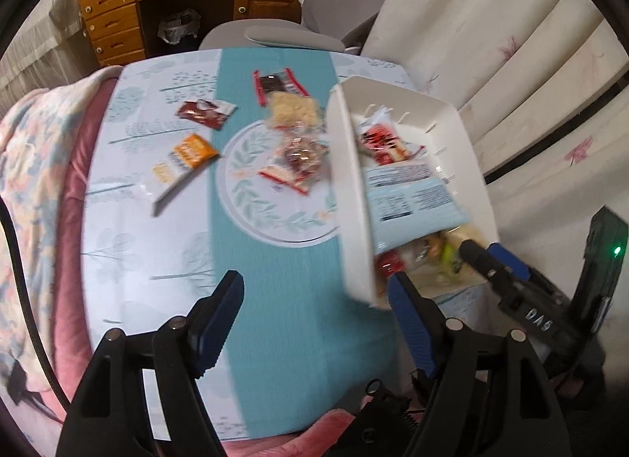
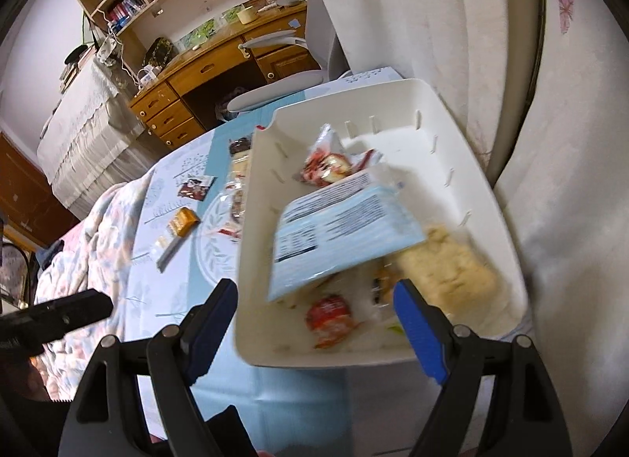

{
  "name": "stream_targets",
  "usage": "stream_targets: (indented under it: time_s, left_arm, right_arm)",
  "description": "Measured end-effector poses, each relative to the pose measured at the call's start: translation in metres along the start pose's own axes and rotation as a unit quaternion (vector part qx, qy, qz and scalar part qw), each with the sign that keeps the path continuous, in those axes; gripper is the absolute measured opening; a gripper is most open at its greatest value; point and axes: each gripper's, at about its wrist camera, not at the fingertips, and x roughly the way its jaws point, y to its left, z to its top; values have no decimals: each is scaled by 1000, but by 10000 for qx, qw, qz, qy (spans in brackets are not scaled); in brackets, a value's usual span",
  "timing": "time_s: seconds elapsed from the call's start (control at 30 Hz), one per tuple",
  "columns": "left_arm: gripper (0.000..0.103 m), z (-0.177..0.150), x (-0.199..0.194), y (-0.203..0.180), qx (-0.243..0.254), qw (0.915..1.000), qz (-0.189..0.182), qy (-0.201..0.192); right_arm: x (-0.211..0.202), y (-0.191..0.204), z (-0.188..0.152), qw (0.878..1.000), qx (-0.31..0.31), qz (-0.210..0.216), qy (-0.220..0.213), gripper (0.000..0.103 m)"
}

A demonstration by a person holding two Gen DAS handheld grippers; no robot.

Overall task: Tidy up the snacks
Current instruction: 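Release the blue-white bag and cracker bag into the tray with both tools, then grasp the orange OATS bar with the left tool while the right tool grasps the nut bag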

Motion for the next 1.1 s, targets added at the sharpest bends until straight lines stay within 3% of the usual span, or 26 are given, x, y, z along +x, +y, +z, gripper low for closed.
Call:
stream_targets:
  time_s: [0.4, 0.63, 0.87, 1.1]
  left_arm:
    - [75, -7, -12, 78, 746, 9962, 449, 7]
    - [75, 6, -12, 114, 1447, 9876, 454, -398]
    - [75, 33, 12, 136, 1985, 9778, 475, -464]
    - [75, 61, 51, 147, 2088, 9753, 477, -533]
  right_arm:
    - [13, 87, -31, 9997, 146, -190, -83, 82]
    - [25, 129, -43, 9977, 193, -542, -362, 82]
    - [37, 165, -40, 9916, -86, -952, -867, 82]
    - [65, 178, -22, 9859, -379, -1218, -1079, 82]
